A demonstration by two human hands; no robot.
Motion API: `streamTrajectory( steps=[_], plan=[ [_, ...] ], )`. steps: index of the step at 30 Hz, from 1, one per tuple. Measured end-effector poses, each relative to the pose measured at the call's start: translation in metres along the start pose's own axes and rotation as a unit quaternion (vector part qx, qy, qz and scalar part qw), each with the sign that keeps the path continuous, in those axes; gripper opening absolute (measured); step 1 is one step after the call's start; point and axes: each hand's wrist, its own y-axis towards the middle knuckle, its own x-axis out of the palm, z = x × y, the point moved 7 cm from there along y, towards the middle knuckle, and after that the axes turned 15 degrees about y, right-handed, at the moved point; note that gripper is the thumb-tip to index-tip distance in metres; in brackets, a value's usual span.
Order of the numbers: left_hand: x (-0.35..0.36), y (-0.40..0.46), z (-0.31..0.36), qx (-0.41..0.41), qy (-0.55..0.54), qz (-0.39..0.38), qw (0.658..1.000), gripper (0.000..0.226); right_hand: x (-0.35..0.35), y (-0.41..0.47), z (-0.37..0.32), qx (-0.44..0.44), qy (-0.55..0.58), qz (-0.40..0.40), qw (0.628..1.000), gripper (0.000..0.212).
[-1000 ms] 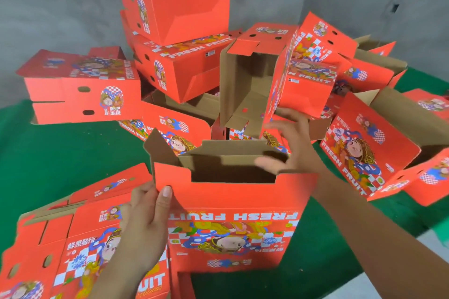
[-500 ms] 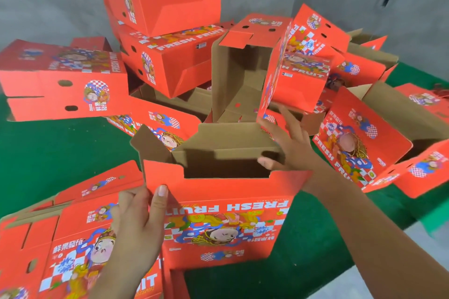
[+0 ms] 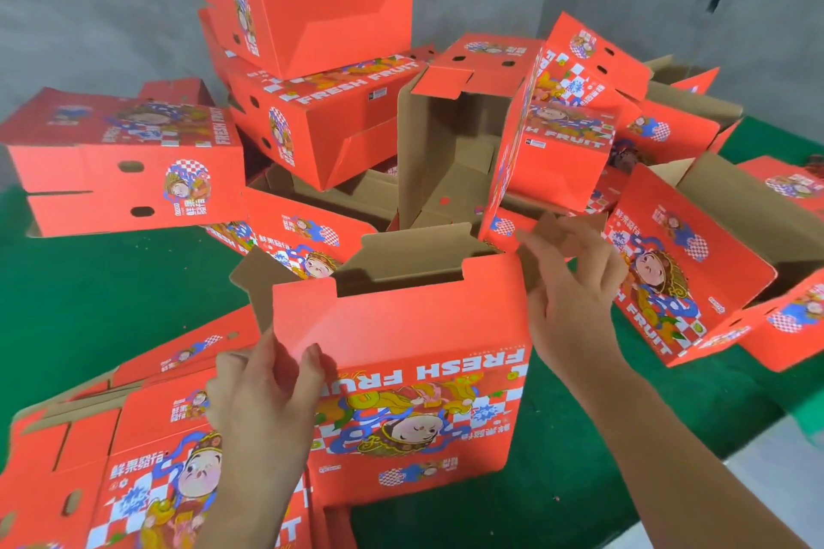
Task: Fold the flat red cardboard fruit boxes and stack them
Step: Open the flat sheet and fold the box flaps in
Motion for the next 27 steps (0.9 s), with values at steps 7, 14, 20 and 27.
streamTrajectory(
  steps=[7,14,20,27],
  plan=[
    [0.011,-0.003,-0.002,0.034,0.092,-0.047,0.994,0.059,0.046,-0.016,-0.008,-0.035,0.063,-0.193,0.978,0.036],
    [0.01,-0.008,-0.007,0.026,0.08,-0.052,0.995,0.063,0.057,0.009,-0.014,-0.039,-0.007,-0.172,0.984,0.046],
    [0.011,-0.016,-0.003,0.002,0.099,-0.034,0.995,0.071,0.077,0.007,-0.008,-0.006,-0.142,-0.243,0.96,0.061],
    [0.007,0.012,0.001,0.037,-0.131,-0.009,0.991,0.09,0.065,-0.006,0.004,0.061,-0.07,-0.177,0.98,0.093]
  ],
)
